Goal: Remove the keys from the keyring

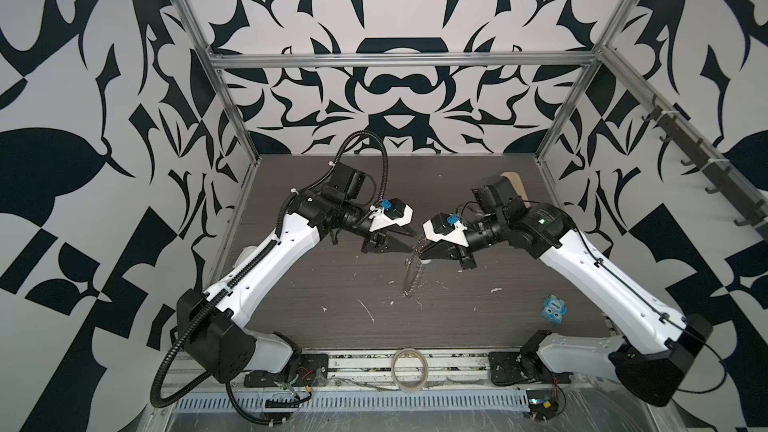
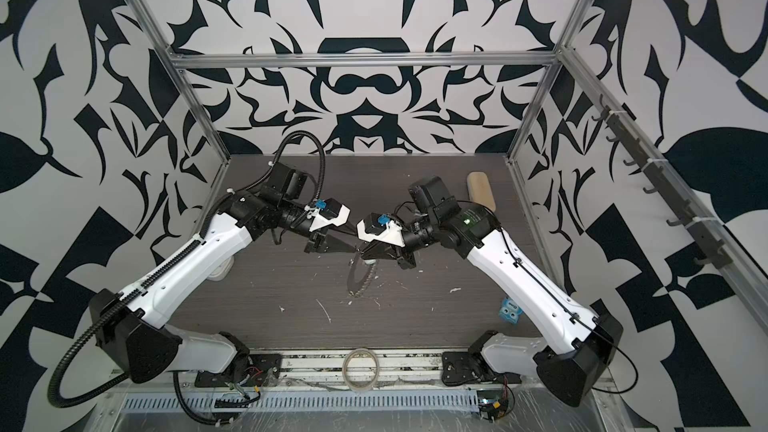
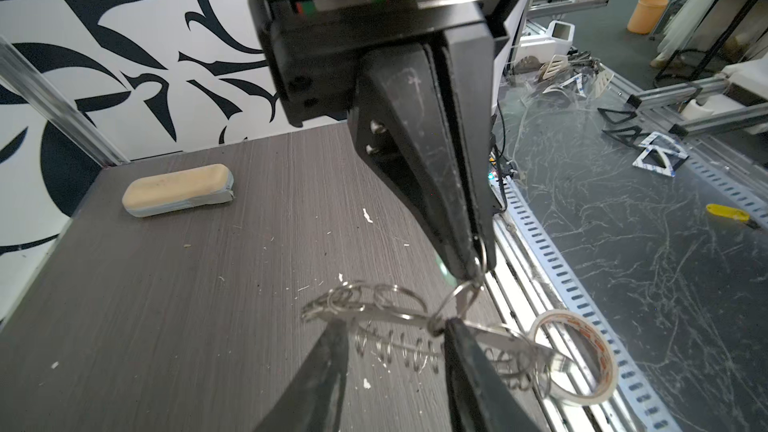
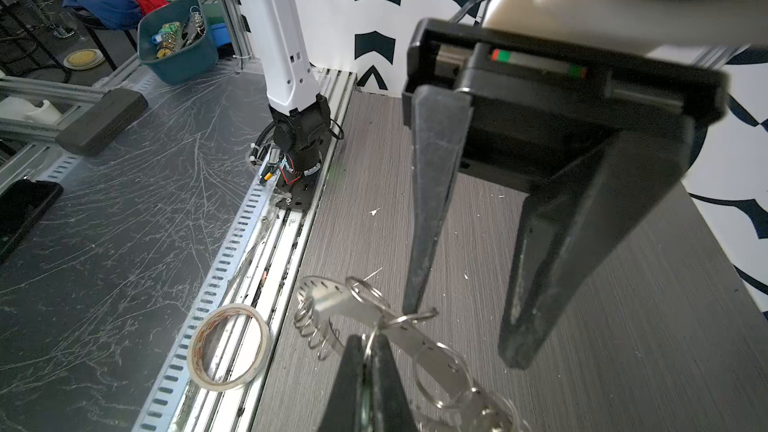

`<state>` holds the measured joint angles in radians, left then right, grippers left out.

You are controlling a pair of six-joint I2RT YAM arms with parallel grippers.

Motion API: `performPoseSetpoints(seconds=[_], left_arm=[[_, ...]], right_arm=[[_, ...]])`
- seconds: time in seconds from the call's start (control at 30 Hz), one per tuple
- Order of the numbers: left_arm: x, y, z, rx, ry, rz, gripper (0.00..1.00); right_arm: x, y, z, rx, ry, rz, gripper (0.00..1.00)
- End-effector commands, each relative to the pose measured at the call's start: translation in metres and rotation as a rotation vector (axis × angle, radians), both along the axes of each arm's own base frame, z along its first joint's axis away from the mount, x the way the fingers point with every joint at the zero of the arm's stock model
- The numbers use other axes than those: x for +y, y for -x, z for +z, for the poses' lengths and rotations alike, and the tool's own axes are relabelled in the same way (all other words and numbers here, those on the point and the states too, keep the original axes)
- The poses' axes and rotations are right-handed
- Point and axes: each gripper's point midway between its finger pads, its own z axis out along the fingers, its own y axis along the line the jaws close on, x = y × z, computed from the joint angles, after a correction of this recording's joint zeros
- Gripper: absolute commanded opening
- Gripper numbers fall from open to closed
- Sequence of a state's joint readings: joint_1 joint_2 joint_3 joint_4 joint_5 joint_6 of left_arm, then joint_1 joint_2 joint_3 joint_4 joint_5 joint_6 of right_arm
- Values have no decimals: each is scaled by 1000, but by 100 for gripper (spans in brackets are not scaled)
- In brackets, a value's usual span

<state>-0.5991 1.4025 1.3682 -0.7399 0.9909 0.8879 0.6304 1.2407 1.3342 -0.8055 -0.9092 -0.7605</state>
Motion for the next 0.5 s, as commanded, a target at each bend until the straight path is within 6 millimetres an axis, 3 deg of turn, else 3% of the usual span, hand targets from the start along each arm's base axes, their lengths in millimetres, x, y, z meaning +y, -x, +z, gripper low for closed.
performPoseSetpoints(seconds=[0.0,0.2,0.27,0.3,0.47], left_arm=[[0,5,-2,3,2,-16,34],[-1,8,-4,4,-2,-21,5],[-1,9,-3,-6,-2,-22,0],[0,9,-3,-10,-3,-21,0],[2,8,-4,-63,-1,-5,33]], right_arm=[[3,7,28,-54,-74,41,0],[3,9,31,-50,-91,50,0],[3,9,31,-51,-92,49,0],[2,10,30,-49,-89,50,0],[1,10,26,-55,-77,51,0]])
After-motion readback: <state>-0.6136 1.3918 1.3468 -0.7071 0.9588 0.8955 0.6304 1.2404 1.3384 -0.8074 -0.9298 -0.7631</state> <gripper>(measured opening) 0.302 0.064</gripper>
